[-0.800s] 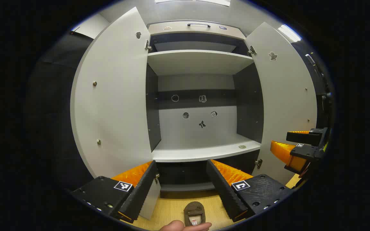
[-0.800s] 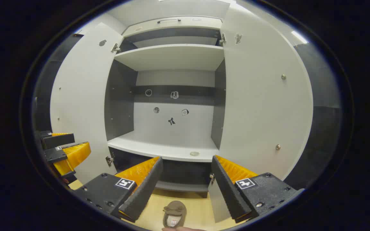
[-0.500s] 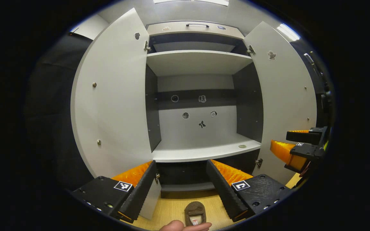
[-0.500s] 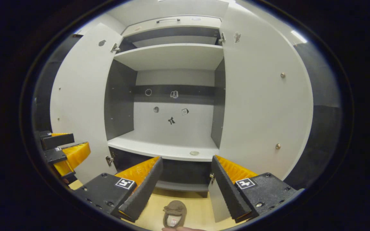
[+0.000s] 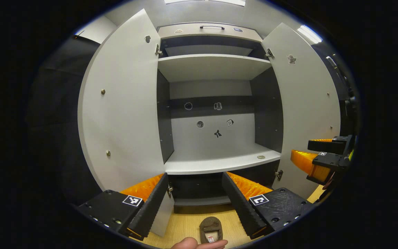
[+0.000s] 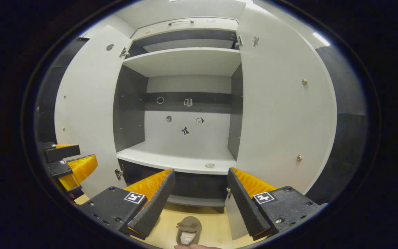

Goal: Grab one shoe with the right hand and put it into the shoe cabinet, grab the other shoe with the left hand and put it into the shoe cabinet; then close the right door with the right hand and the left door with the left hand.

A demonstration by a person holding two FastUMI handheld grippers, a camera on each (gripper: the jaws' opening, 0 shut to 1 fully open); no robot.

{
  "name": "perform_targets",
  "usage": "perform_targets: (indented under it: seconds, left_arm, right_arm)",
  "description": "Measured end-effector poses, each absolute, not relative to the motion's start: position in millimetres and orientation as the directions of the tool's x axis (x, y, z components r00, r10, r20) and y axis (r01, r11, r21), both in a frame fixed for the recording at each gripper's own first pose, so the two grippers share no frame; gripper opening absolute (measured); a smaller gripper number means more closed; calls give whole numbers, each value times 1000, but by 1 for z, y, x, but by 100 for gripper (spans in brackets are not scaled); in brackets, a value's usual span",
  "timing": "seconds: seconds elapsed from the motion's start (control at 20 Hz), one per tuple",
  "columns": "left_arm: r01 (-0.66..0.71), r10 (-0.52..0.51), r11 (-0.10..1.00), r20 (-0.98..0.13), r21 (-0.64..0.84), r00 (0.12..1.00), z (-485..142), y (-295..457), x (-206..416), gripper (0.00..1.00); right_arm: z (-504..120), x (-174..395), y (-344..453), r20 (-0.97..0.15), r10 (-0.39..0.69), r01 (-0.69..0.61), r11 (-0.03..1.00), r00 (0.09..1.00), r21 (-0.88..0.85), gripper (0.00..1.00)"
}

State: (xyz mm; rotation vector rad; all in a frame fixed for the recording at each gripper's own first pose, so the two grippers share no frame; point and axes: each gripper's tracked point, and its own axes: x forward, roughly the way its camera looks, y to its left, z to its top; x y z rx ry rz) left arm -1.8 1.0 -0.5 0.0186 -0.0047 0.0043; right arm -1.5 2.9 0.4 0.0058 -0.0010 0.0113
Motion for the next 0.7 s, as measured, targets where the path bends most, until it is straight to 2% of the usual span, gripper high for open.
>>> perform_targets:
  seconds: [0.4,0.7]
  left_arm:
    - [-7,7,1000,4,27,1000,-2,1,-2,96]
    - [2,0,999,-38,41,999,-16,-1,-3,96]
  right_arm:
    - [-9,-1,4,-14,21,-21,1000,1000,4,99]
    - [-65,3,8,-120,51,-55,998,991,-24,99]
